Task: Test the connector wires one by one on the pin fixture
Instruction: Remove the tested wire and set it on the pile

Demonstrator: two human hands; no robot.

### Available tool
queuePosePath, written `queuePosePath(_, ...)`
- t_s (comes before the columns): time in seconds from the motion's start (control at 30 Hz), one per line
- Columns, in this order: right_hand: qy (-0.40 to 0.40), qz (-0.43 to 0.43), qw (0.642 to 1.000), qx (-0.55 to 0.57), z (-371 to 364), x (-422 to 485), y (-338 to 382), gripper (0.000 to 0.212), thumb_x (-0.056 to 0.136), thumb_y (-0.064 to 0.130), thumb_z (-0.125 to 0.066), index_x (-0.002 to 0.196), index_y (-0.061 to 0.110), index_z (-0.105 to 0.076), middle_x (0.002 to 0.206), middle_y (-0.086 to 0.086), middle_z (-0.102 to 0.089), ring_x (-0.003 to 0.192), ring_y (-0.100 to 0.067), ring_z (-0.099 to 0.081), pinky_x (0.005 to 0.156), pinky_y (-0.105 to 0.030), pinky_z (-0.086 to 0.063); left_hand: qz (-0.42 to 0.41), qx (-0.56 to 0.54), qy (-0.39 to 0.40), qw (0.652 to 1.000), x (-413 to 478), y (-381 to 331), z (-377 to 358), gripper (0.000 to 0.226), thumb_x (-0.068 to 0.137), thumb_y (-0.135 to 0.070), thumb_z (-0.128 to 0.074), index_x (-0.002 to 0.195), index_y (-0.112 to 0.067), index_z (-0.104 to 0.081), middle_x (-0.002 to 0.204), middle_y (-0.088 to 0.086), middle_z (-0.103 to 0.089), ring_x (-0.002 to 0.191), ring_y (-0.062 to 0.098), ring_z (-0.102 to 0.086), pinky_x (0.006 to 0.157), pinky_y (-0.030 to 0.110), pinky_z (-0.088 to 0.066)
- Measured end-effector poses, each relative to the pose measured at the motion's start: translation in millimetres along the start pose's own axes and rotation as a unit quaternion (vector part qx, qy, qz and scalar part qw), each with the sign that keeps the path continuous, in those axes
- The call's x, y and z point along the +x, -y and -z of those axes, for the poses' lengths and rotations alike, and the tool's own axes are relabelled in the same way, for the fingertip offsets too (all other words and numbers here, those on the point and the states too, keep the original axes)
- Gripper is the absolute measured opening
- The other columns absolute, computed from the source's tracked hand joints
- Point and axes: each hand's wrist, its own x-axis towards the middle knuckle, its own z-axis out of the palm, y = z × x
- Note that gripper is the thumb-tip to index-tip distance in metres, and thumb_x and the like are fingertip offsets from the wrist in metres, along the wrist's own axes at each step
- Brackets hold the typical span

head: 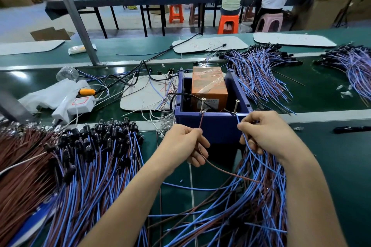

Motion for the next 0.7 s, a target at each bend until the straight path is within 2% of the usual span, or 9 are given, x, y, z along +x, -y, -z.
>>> queuePosePath(0.2,0.005,0.008,1.000,-0.001,-0.5,-2.1,2.8,0.011,0.091,0.006,-0.056,0.081,0.004,-0.061,0.054,-0.009,-0.066,0.038,-0.013,-0.047,0.036,-0.020,-0.036,0.007,-0.017,0.007,1.000,2.4,1.2,-1.2,0.042,0.103,-0.015,-0.036,0.080,0.006,-0.063,0.055,0.012,-0.065,0.043,0.017,-0.060,0.040,0.021,-0.047)
queuePosePath(0.7,0.012,0.000,1.000,0.010,0.6,-2.0,3.4,0.011,0.091,0.006,-0.057,0.080,0.006,-0.060,0.053,-0.009,-0.065,0.036,-0.013,-0.044,0.034,-0.020,-0.034,-0.002,-0.005,0.002,1.000,0.0,-0.9,-3.8,0.038,0.103,-0.014,-0.037,0.084,0.004,-0.064,0.060,0.010,-0.066,0.042,0.013,-0.056,0.042,0.019,-0.046)
